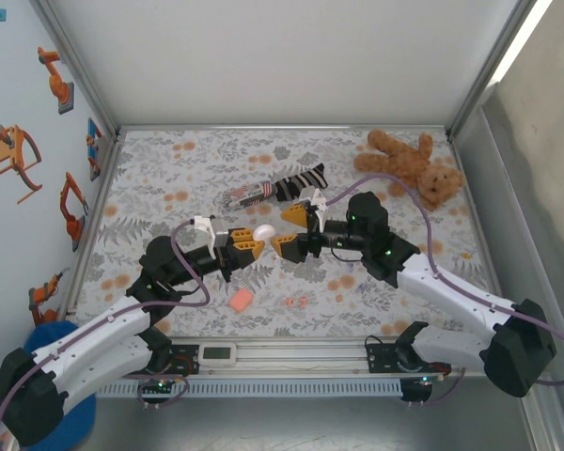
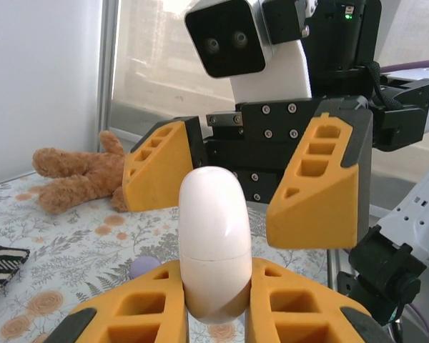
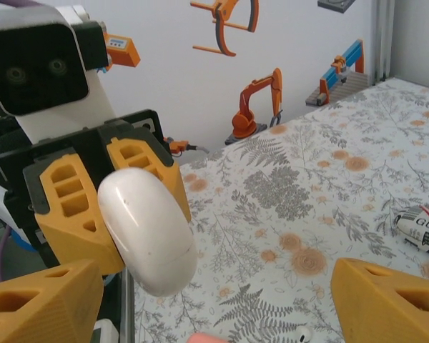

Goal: Insert wireless bluetooth earbuds into charging case

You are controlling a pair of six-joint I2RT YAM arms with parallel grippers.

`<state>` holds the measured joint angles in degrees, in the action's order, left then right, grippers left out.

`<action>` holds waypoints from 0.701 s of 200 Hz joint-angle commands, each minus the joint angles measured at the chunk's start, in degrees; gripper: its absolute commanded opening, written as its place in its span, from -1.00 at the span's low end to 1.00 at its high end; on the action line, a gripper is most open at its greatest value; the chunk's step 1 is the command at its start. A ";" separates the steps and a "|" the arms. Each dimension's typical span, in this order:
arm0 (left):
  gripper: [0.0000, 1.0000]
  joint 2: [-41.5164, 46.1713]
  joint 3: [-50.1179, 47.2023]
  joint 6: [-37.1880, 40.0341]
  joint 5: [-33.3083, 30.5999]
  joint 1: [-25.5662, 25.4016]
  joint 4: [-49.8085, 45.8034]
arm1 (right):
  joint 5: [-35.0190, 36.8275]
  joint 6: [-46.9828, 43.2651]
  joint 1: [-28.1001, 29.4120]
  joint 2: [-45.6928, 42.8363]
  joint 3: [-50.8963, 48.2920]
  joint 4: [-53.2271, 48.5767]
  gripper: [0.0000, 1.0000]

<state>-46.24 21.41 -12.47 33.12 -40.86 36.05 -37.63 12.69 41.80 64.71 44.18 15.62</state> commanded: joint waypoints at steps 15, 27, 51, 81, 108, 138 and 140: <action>-0.76 0.72 1.44 1.99 1.76 -0.05 0.68 | 3.15 0.81 -0.14 -0.65 2.45 2.00 0.60; -0.76 0.66 1.60 2.01 1.75 -0.04 0.68 | 4.11 0.17 -0.16 -0.71 3.05 0.73 0.59; -0.77 0.41 1.62 2.01 1.77 -0.06 0.94 | 4.50 -0.42 -0.14 -0.29 4.13 -0.24 0.57; -0.77 0.20 1.97 2.01 2.21 -0.07 0.92 | 5.58 -0.75 -0.21 0.24 5.06 -1.00 0.57; -0.77 0.39 2.15 2.01 2.38 -0.01 0.98 | 6.29 -0.83 -0.31 1.11 6.14 -1.97 0.57; -0.77 0.53 2.39 2.01 2.60 -0.01 0.84 | 7.40 -0.48 -0.43 2.24 7.13 -2.41 0.57; -0.78 0.53 2.40 2.03 2.59 -0.03 0.79 | 7.46 -0.41 -0.41 2.26 7.25 -2.36 0.57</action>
<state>-46.26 21.65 -11.70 33.47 -40.80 35.86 -32.60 12.60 41.80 66.02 49.19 13.65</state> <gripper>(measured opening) 0.197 0.786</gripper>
